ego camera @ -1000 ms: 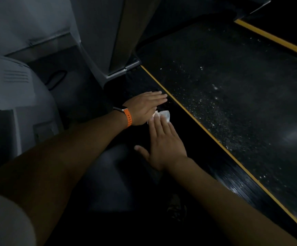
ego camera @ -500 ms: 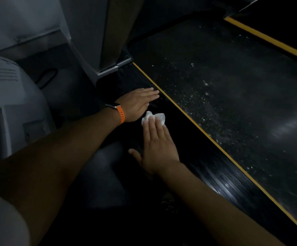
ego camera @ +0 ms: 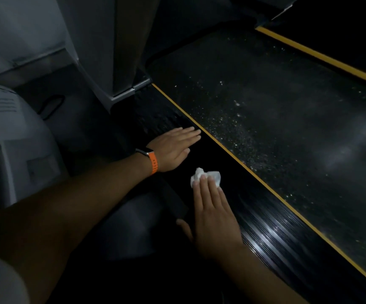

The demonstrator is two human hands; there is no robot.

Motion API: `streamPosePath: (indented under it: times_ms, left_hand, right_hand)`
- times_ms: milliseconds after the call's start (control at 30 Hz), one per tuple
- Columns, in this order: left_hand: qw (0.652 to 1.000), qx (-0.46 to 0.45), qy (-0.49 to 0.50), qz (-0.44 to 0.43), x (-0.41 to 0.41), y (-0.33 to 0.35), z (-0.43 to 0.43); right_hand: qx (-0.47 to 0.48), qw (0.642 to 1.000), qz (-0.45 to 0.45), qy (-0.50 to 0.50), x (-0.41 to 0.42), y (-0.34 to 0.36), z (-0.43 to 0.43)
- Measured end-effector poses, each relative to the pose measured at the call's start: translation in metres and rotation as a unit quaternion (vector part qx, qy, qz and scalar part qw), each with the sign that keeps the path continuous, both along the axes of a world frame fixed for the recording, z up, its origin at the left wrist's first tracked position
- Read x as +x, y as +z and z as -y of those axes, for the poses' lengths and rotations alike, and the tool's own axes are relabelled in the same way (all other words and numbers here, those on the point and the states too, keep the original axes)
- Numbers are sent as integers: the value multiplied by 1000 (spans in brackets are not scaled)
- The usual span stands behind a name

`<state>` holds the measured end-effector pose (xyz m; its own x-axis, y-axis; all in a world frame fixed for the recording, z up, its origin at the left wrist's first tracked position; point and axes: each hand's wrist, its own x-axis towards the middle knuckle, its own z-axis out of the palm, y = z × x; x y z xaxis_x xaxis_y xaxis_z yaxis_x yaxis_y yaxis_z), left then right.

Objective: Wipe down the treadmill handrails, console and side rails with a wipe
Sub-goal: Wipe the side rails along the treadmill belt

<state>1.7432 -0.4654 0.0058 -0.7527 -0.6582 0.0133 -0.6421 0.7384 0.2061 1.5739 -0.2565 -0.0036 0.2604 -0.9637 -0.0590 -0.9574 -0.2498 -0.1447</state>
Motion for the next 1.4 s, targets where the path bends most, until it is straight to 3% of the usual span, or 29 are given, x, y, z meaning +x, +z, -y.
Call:
streamPosePath:
  times_ms: [167,500,733,1033,1267,1400]
  left_hand:
    - [1000,19,24,2,-3,5,-2]
    - [999,21,21,-18,-2,2,0]
    - [999,17,26,-21,-2,3,-1]
    - [999,15,16,-47,0,-3,4]
    - [998,22,27,-53,-3,1,1]
    - [998,20,22,-53,-1,-1,2]
  right_hand:
    - [71,996,-50,26,32,22,52]
    - [-24,1000,-11,9,-33,-3,-45]
    - [-1,999,-40,6,18,-1,25]
    - [-32,999,3,-16,-20,-6,-31]
    - [-9,1000,-19,-8,28,0,40]
    - [-7,1000,-23,-11,21,1,37]
